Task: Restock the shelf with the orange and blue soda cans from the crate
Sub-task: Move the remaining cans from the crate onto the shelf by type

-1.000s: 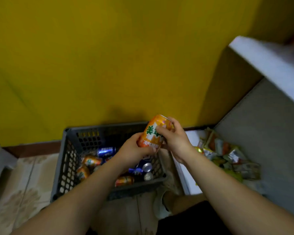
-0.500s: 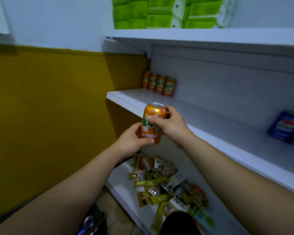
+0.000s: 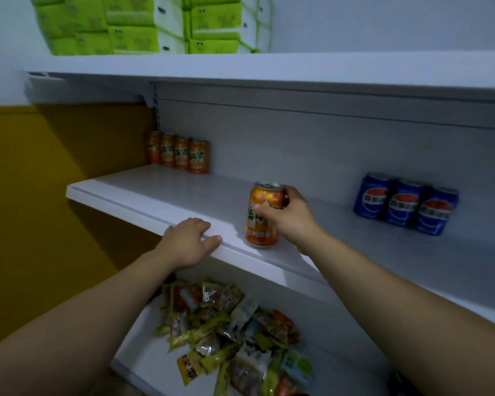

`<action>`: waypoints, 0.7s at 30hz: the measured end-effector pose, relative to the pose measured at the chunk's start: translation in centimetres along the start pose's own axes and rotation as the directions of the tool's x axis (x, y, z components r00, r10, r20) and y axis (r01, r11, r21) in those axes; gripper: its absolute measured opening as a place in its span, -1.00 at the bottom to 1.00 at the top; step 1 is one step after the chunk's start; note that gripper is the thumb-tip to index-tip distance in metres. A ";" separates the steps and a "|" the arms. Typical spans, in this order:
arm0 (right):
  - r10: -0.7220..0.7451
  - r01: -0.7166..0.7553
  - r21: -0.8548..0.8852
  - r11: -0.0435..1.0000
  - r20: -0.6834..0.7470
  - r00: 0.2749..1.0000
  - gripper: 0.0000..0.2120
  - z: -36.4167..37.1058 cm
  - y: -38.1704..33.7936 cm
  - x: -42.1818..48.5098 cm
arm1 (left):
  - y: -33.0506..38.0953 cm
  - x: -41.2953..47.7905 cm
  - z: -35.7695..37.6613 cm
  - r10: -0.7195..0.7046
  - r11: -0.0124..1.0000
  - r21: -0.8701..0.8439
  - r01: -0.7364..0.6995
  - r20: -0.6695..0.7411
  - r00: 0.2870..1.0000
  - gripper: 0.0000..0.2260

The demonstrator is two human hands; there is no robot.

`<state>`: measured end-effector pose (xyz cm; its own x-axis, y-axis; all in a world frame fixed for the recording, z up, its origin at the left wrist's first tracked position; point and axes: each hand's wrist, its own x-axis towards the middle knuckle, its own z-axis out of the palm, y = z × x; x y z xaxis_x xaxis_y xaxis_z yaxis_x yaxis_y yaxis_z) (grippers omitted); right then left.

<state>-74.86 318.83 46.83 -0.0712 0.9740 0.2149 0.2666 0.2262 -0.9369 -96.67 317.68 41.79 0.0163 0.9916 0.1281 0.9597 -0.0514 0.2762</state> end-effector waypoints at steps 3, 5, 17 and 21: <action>-0.028 0.035 -0.068 0.997 0.107 0.994 -0.35 0.4 0.4 1.1 | -0.7 1.5 0.0 -0.031 0.993 0.112 0.028 0.026 0.999 -0.43; -0.040 0.068 -0.137 0.988 0.201 0.979 -0.20 0.8 0.6 1.9 | -1.5 2.5 -0.2 -0.058 0.991 0.121 0.052 0.045 0.997 -0.40; -0.126 0.151 -0.157 0.976 0.161 0.979 -0.15 8.1 2.8 13.8 | -8.9 10.1 -3.1 -0.230 0.966 0.145 0.213 0.111 0.967 -0.35; -0.138 0.159 -0.186 0.970 0.120 0.983 -0.17 11.2 3.6 18.7 | -10.0 11.5 -2.6 -0.254 0.960 0.148 0.238 0.095 0.963 -0.37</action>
<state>-86.05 337.79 44.42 -0.2221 0.9253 0.3075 0.4256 0.3757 -0.8232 -106.79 329.33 43.02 -0.2011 0.9789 -0.0376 0.9666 0.2045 0.1546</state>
